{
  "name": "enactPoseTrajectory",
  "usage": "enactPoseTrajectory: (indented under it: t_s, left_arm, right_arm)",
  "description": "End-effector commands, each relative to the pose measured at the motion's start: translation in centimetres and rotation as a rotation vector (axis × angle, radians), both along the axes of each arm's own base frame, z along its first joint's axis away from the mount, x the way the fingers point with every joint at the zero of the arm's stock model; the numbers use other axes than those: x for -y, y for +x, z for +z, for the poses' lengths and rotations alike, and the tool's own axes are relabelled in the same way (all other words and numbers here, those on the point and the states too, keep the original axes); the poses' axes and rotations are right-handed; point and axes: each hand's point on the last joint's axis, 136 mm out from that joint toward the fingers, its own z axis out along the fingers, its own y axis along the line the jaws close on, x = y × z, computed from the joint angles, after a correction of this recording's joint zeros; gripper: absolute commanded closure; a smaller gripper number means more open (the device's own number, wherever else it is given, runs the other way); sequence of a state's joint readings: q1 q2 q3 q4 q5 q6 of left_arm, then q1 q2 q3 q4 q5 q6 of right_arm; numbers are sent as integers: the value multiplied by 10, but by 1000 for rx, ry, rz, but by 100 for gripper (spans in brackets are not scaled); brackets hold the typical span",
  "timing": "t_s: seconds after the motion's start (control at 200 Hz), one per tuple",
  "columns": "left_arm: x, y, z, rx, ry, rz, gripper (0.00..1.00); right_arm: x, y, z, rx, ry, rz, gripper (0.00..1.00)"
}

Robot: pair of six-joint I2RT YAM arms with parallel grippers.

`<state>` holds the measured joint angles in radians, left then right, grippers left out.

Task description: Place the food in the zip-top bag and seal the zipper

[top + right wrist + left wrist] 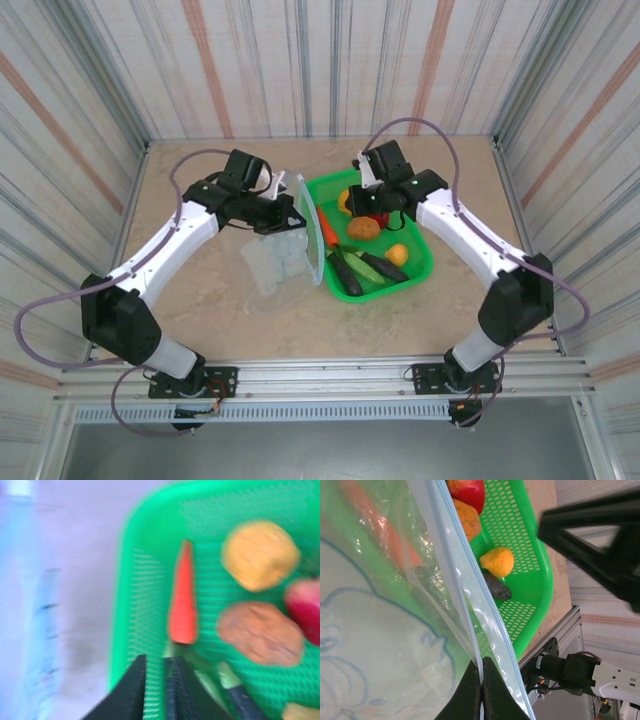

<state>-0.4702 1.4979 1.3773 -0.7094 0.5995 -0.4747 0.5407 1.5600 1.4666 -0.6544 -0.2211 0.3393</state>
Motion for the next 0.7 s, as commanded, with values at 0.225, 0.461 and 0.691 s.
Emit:
enactPoseTrajectory:
  t_s: [0.225,0.461,0.691]
  left_arm:
    - [-8,-1,20,70,43,-25,100]
    - [-9,-4,29,91,41,-30,100]
    - [-8,-10,71,174,18,-49,100]
  right_arm:
    - [-65,-65,36,-147,213,253,100]
    - [-76,-67,13,-177,129,258,100]
    - [-81,-57,-21,-222,7,173,89]
